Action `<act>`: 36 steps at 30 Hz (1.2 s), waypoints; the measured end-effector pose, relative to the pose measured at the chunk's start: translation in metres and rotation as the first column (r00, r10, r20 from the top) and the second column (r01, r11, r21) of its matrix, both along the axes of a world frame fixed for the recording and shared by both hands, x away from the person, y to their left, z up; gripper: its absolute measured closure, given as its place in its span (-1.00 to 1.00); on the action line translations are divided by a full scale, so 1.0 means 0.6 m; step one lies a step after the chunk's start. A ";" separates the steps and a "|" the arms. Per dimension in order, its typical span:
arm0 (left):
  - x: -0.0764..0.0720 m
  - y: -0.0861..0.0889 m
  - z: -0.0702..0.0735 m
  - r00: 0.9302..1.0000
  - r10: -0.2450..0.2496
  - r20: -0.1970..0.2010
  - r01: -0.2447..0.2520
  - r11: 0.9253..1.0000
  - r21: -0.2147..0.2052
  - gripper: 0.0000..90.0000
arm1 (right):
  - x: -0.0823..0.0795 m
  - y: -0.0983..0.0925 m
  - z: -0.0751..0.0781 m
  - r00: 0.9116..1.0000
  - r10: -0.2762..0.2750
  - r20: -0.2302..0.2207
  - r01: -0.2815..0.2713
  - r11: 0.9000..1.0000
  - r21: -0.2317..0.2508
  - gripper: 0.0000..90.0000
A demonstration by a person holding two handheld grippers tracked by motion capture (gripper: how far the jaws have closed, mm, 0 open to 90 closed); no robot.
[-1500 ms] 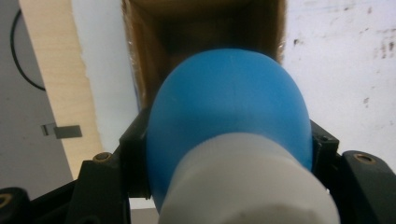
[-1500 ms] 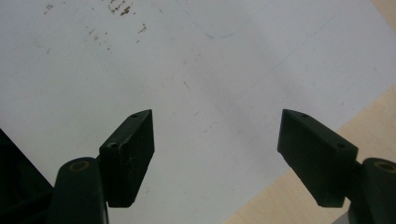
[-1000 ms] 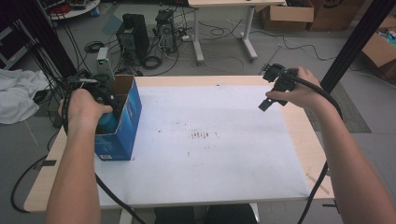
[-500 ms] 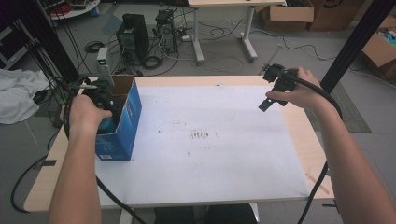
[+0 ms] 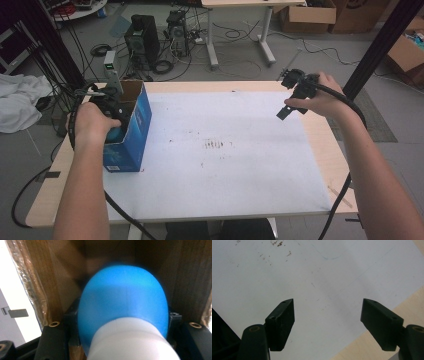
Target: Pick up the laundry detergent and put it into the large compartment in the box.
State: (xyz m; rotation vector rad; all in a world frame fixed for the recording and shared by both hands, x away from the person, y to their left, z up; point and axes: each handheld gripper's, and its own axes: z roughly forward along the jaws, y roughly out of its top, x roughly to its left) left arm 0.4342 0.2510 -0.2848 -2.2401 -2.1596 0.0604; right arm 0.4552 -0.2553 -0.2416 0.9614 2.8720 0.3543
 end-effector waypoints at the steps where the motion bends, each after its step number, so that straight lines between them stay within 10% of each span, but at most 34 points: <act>1: 0.000 0.000 0.000 1.000 0.000 0.003 0.000 1.000 0.001 -0.16 | -0.001 0.000 0.001 1.000 -0.002 0.000 0.002 1.000 0.000 -0.39; 36: -0.004 -0.009 0.012 0.999 0.028 0.034 -0.029 0.999 0.016 -0.25 | -0.005 -0.004 0.001 1.000 -0.001 -0.002 0.001 1.000 0.001 -0.39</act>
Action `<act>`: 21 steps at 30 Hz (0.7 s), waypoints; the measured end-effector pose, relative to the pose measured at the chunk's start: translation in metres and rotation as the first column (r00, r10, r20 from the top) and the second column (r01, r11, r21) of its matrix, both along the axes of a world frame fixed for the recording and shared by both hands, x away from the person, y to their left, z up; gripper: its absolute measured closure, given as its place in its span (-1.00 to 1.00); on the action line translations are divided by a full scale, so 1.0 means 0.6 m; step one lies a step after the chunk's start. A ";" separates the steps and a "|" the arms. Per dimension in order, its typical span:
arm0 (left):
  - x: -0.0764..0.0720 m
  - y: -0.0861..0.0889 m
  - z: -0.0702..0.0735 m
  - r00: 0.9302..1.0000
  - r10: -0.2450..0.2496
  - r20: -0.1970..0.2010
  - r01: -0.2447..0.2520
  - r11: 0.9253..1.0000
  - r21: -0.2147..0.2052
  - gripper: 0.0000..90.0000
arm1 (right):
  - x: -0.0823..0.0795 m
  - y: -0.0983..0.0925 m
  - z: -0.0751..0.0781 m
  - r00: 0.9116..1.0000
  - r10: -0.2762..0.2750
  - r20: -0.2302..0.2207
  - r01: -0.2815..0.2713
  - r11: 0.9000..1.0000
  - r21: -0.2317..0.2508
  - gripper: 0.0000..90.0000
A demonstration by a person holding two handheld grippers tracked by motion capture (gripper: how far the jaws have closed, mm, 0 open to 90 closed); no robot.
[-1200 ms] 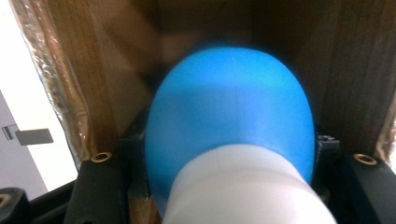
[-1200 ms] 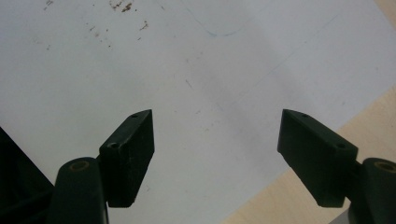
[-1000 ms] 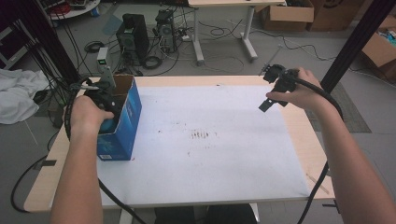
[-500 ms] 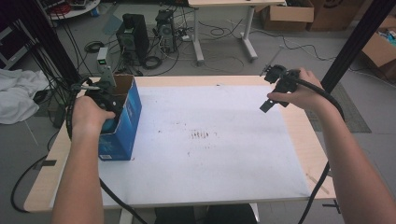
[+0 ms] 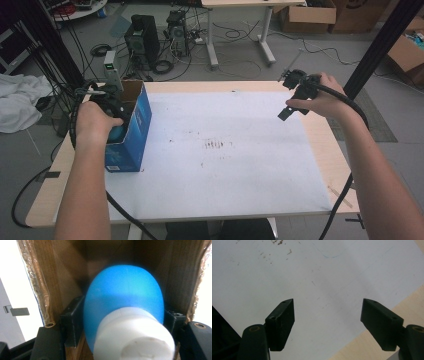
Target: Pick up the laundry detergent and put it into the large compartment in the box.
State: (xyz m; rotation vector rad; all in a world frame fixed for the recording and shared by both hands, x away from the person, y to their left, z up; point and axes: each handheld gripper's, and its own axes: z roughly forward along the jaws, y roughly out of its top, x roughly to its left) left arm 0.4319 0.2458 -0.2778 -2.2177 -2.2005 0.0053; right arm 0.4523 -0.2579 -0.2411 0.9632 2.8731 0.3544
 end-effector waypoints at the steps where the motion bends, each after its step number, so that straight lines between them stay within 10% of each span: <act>1: 0.000 0.001 0.000 1.000 0.000 0.002 0.000 1.000 -0.003 -0.25 | 0.000 0.000 0.000 1.000 0.000 0.001 0.000 1.000 -0.001 -0.39; 21: -0.011 -0.004 0.035 0.999 -0.024 0.046 0.022 0.998 0.061 -0.55 | -0.004 0.003 0.005 1.000 -0.003 0.005 0.003 1.000 0.006 -0.39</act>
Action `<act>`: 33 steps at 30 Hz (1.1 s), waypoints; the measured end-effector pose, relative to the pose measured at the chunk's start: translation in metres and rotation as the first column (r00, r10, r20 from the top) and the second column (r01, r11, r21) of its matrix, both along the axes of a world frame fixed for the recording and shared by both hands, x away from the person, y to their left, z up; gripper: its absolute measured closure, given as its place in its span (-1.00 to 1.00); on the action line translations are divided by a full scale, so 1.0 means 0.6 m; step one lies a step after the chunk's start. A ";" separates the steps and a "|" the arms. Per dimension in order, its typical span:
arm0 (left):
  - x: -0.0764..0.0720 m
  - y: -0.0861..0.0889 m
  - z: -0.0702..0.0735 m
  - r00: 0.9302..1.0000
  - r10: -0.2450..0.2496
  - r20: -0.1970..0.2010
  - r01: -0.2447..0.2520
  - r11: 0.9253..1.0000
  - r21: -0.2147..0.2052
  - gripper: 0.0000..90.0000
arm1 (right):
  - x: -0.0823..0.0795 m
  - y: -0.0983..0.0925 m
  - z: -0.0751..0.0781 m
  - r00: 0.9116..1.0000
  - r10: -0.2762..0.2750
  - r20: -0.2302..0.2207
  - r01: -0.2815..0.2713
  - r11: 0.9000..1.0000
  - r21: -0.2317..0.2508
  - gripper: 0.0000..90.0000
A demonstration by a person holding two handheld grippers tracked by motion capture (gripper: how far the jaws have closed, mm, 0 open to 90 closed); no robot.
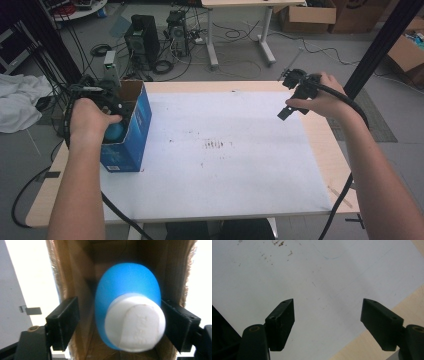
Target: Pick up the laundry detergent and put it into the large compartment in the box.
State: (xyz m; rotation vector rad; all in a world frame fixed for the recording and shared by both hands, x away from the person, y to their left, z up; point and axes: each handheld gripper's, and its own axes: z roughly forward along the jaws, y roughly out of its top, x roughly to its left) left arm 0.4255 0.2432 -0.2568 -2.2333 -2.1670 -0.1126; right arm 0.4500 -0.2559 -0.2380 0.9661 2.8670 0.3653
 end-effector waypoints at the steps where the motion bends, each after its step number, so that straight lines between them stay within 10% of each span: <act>1: -0.001 -0.001 0.003 1.000 0.001 0.007 -0.001 1.000 0.002 -0.56 | 0.000 0.000 0.000 1.000 0.003 0.000 -0.003 1.000 -0.003 -0.39; 12: -0.017 -0.031 0.050 0.997 -0.069 0.037 0.068 0.997 0.040 -0.65 | -0.003 0.006 0.002 1.000 0.004 0.001 -0.004 1.000 0.005 -0.39; 19: -0.025 -0.075 0.086 0.983 -0.172 0.069 0.168 0.984 0.055 -0.66 | -0.003 0.007 0.005 1.000 0.002 -0.005 -0.002 1.000 0.001 -0.39; 26: -0.023 -0.143 0.091 0.950 -0.295 0.102 0.293 0.955 0.038 -0.66 | -0.002 0.008 0.009 1.000 0.000 -0.009 -0.001 1.000 -0.006 -0.40; 33: -0.023 -0.222 0.077 0.901 -0.418 0.119 0.419 0.908 0.016 -0.65 | -0.004 0.009 0.013 1.000 0.005 -0.006 -0.005 1.000 -0.012 -0.40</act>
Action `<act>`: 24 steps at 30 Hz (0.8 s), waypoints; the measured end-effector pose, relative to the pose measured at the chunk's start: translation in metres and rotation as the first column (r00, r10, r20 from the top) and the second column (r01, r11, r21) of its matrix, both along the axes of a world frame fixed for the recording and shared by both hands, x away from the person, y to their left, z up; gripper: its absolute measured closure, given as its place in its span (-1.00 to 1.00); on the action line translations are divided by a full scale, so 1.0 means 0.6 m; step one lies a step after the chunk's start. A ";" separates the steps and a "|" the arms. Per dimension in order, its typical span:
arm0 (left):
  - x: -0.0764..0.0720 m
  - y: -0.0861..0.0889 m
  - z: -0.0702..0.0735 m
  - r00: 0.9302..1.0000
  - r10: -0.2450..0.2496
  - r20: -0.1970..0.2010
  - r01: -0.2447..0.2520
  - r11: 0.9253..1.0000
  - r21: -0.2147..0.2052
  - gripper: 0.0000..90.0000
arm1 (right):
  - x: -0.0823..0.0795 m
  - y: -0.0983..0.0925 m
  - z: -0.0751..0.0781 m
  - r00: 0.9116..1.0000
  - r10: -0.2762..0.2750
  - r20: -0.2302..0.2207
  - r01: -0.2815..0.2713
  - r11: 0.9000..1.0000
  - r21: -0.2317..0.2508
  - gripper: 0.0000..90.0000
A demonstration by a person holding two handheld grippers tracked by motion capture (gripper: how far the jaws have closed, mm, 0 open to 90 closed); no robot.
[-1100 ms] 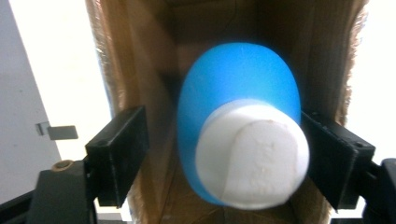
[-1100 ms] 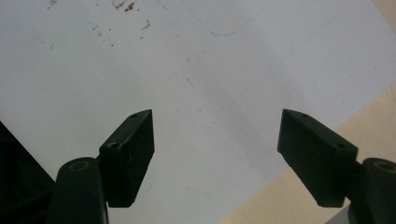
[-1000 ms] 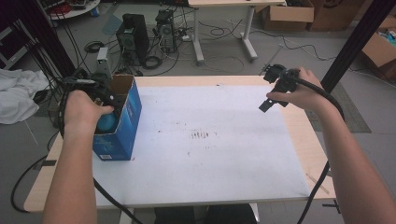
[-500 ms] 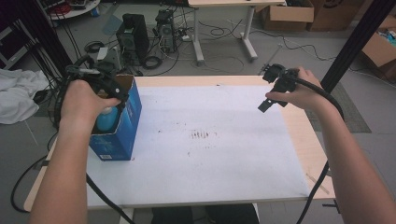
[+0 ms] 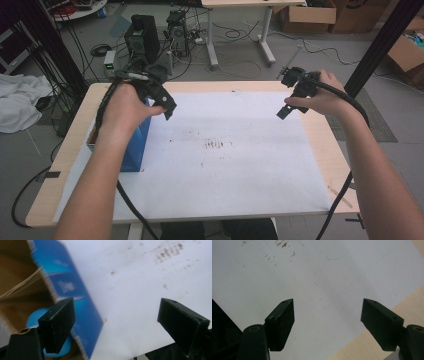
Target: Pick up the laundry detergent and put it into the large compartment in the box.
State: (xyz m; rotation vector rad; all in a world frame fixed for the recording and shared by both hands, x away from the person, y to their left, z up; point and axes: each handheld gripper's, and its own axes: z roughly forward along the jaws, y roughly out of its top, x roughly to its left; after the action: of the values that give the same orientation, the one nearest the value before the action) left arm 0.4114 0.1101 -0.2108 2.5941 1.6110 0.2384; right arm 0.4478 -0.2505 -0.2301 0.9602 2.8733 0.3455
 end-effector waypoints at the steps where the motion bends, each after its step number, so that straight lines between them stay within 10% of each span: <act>1: 0.000 -0.012 -0.003 1.000 -0.020 0.000 0.020 1.000 0.003 -0.65 | -0.001 0.001 0.000 1.000 -0.007 -0.004 0.007 1.000 -0.001 -0.40; 13: -0.004 -0.137 -0.054 0.977 -0.213 -0.001 0.213 0.975 -0.061 -0.66 | 0.002 -0.005 -0.005 1.000 -0.010 -0.009 0.010 1.000 -0.005 -0.41; 24: -0.001 -0.186 -0.098 0.961 -0.276 -0.030 0.274 0.960 -0.060 -0.66 | 0.002 -0.006 -0.004 1.000 -0.004 -0.011 0.003 1.000 -0.013 -0.42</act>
State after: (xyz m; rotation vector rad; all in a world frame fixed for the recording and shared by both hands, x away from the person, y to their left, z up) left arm 0.4105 -0.0018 -0.2698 2.7526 1.2251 0.1236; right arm 0.4492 -0.2540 -0.2322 0.9678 2.8795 0.3226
